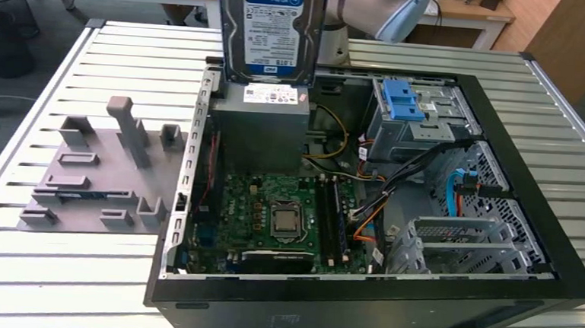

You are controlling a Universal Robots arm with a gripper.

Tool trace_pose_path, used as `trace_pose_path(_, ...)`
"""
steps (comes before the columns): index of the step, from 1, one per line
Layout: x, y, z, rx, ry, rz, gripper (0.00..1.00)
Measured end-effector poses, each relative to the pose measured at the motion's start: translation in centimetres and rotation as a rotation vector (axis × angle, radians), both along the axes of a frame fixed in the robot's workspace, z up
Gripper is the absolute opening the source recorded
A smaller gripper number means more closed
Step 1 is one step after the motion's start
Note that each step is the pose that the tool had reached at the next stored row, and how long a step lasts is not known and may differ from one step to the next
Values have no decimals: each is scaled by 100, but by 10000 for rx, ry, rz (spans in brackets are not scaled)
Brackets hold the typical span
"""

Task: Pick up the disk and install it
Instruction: 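Pick up the disk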

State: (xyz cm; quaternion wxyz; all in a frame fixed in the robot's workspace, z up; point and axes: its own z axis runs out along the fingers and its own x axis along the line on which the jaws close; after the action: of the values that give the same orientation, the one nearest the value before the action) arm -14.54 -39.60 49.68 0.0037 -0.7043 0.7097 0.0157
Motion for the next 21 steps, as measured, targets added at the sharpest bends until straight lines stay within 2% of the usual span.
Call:
trace_pose_path(4, 180, 0, -39, 0, 0, 0, 36)
trace_pose_path(6, 245, -14, -50, 1, -1, 2, 36)
trace_pose_path(8, 246, -56, -63, -1, -3, 0, 36)
trace_pose_path(12, 247, -197, -97, 1, -22, -3, 36)
trace_pose_path(15, 247, -280, -116, 0, -22, -55, 36)
trace_pose_path(19, 248, -339, -137, 0, -21, -186, 36)
trace_pose_path(21, 293, -349, -144, 0, -22, -192, 36)
